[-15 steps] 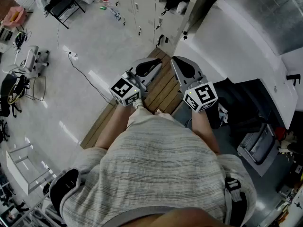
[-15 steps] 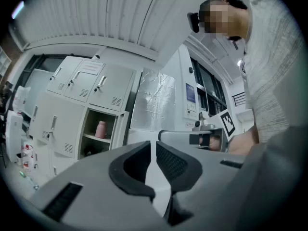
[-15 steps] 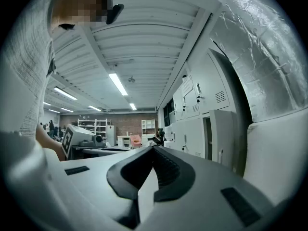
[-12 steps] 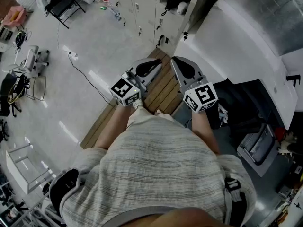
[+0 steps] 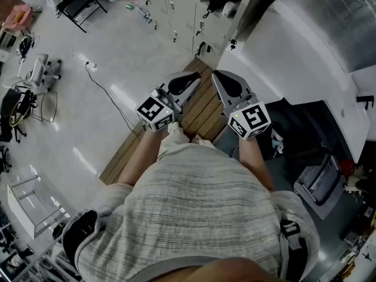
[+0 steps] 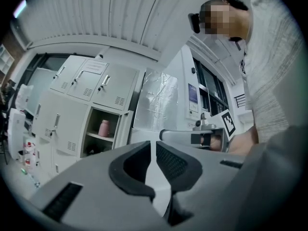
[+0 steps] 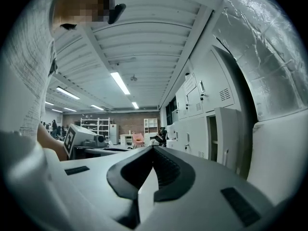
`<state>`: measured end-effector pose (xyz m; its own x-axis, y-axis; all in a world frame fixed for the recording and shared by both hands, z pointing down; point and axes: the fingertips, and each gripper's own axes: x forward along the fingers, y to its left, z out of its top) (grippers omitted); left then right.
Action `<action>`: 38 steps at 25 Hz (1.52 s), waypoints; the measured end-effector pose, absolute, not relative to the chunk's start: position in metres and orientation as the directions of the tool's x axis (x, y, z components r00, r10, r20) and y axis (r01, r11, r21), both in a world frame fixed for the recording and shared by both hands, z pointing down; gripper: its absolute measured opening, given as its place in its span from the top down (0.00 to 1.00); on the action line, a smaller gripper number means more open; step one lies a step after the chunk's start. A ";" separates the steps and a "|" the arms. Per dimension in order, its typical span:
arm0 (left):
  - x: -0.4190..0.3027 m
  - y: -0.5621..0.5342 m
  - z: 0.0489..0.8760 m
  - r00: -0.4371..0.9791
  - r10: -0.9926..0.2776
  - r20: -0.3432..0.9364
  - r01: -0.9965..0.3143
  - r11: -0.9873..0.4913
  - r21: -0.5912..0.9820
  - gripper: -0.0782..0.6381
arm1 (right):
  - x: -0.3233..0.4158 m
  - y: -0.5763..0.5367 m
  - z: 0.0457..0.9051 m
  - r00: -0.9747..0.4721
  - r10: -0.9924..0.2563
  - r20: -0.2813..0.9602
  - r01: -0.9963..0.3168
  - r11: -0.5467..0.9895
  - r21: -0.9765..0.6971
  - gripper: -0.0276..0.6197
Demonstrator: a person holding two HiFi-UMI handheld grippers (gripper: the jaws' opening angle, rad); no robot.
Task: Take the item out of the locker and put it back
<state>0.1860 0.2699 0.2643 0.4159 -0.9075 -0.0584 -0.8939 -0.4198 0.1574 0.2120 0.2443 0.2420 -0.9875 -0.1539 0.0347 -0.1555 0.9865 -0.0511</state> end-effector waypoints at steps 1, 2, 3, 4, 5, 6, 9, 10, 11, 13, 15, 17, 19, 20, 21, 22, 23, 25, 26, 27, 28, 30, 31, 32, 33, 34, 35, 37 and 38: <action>0.182 0.270 0.266 0.414 -0.909 -0.057 -0.894 -0.417 0.162 0.84 | 0.208 0.243 0.243 -0.988 -0.153 0.038 -0.154 0.987 -0.052 0.92; 0.177 0.268 0.267 0.414 -0.909 -0.054 -0.893 -0.417 0.166 0.84 | 0.204 0.242 0.244 -0.987 -0.154 0.040 -0.156 0.986 -0.053 0.92; 0.172 0.266 0.269 0.417 -0.908 -0.051 -0.893 -0.419 0.166 0.84 | 0.199 0.239 0.244 -0.987 -0.157 0.041 -0.159 0.986 -0.053 0.92; 0.167 0.264 0.269 0.419 -0.907 -0.046 -0.892 -0.420 0.164 0.84 | 0.193 0.237 0.244 -0.986 -0.161 0.044 -0.163 0.985 -0.052 0.92; 0.161 0.261 0.269 0.420 -0.907 -0.042 -0.893 -0.421 0.160 0.84 | 0.187 0.234 0.244 -0.985 -0.164 0.047 -0.166 0.985 -0.050 0.92; 0.154 0.258 0.268 0.422 -0.906 -0.040 -0.893 -0.423 0.155 0.84 | 0.180 0.232 0.244 -0.985 -0.165 0.051 -0.167 0.985 -0.046 0.92; 0.135 0.249 0.265 0.433 -0.900 -0.041 -0.889 -0.435 0.142 0.84 | 0.160 0.225 0.242 -0.984 -0.172 0.053 -0.174 0.984 -0.028 0.92; 0.129 0.248 0.265 0.438 -0.898 -0.040 -0.887 -0.439 0.140 0.84 | 0.154 0.222 0.240 -0.982 -0.183 0.047 -0.185 0.982 -0.027 0.92; 0.124 0.248 0.264 0.443 -0.895 -0.039 -0.885 -0.444 0.138 0.84 | 0.149 0.220 0.239 -0.980 -0.194 0.036 -0.195 0.980 -0.031 0.92; 0.114 0.248 0.266 0.453 -0.891 -0.035 -0.881 -0.453 0.136 0.84 | 0.137 0.218 0.237 -0.979 -0.204 0.022 -0.204 0.978 -0.047 0.92; 0.102 0.246 0.270 0.461 -0.887 -0.027 -0.877 -0.460 0.140 0.84 | 0.124 0.216 0.240 -0.977 -0.210 0.029 -0.211 0.976 -0.048 0.92; 0.092 0.240 0.275 0.471 -0.882 -0.015 -0.873 -0.468 0.134 0.84 | 0.115 0.211 0.246 -0.974 -0.224 0.042 -0.226 0.973 -0.039 0.92; 0.082 0.232 0.281 0.470 -0.883 -0.003 -0.876 -0.467 0.125 0.84 | 0.108 0.204 0.252 -0.969 -0.243 0.053 -0.245 0.969 -0.032 0.92; 0.077 0.228 0.284 0.463 -0.886 0.001 -0.879 -0.460 0.125 0.84 | 0.105 0.200 0.257 -0.966 -0.252 0.064 -0.254 0.967 -0.025 0.92; 0.072 0.223 0.286 0.454 -0.891 0.001 -0.884 -0.450 0.127 0.84 | 0.104 0.196 0.261 -0.962 -0.261 0.080 -0.263 0.965 -0.015 0.91; 0.069 0.219 0.288 0.444 -0.896 0.001 -0.888 -0.440 0.131 0.84 | 0.103 0.192 0.266 -0.959 -0.268 0.095 -0.269 0.963 -0.004 0.92; 0.065 0.216 0.290 0.435 -0.900 0.001 -0.892 -0.431 0.133 0.84 | 0.102 0.188 0.270 -0.957 -0.271 0.104 -0.272 0.962 0.003 0.91; 0.060 0.207 0.294 0.421 -0.907 0.005 -0.899 -0.416 0.135 0.84 | 0.099 0.179 0.273 -0.957 -0.270 0.103 -0.271 0.962 0.002 0.91; 0.058 0.202 0.295 0.416 -0.909 0.008 -0.901 -0.411 0.137 0.84 | 0.098 0.174 0.274 -0.958 -0.268 0.098 -0.269 0.963 -0.004 0.91; 0.059 0.197 0.295 0.414 -0.910 0.010 -0.902 -0.408 0.140 0.84 | 0.097 0.169 0.273 -0.960 -0.264 0.094 -0.266 0.964 -0.011 0.91; 0.060 0.192 0.294 0.414 -0.910 0.011 -0.901 -0.409 0.143 0.84 | 0.095 0.165 0.272 -0.962 -0.258 0.091 -0.260 0.965 -0.017 0.91; 0.062 0.181 0.289 0.419 -0.908 0.008 -0.899 -0.414 0.142 0.84 | 0.093 0.155 0.267 -0.966 -0.245 0.080 -0.248 0.969 -0.025 0.91; 0.062 0.175 0.286 0.420 -0.907 0.005 -0.899 -0.416 0.139 0.84 | 0.091 0.151 0.264 -0.968 -0.240 0.074 -0.242 0.970 -0.026 0.91; 0.062 0.170 0.283 0.419 -0.908 0.001 -0.900 -0.415 0.134 0.84 | 0.089 0.147 0.261 -0.969 -0.236 0.069 -0.238 0.971 -0.025 0.91; 0.061 0.164 0.279 0.418 -0.909 -0.002 -0.901 -0.415 0.126 0.84 | 0.088 0.142 0.259 -0.970 -0.233 0.065 -0.235 0.972 -0.023 0.91; 0.061 0.159 0.276 0.417 -0.909 -0.006 -0.902 -0.415 0.118 0.84 | 0.087 0.137 0.257 -0.970 -0.233 0.062 -0.235 0.972 -0.021 0.91; 0.060 0.154 0.274 0.417 -0.909 -0.007 -0.903 -0.415 0.110 0.84 | 0.086 0.133 0.255 -0.970 -0.236 0.060 -0.238 0.971 -0.020 0.91; 0.056 0.146 0.274 0.413 -0.911 -0.004 -0.906 -0.412 0.101 0.84 | 0.082 0.123 0.256 -0.967 -0.248 0.062 -0.250 0.968 -0.022 0.91; 0.054 0.142 0.277 0.412 -0.911 0.000 -0.907 -0.410 0.101 0.84 | 0.079 0.119 0.257 -0.965 -0.254 0.065 -0.256 0.966 -0.025 0.91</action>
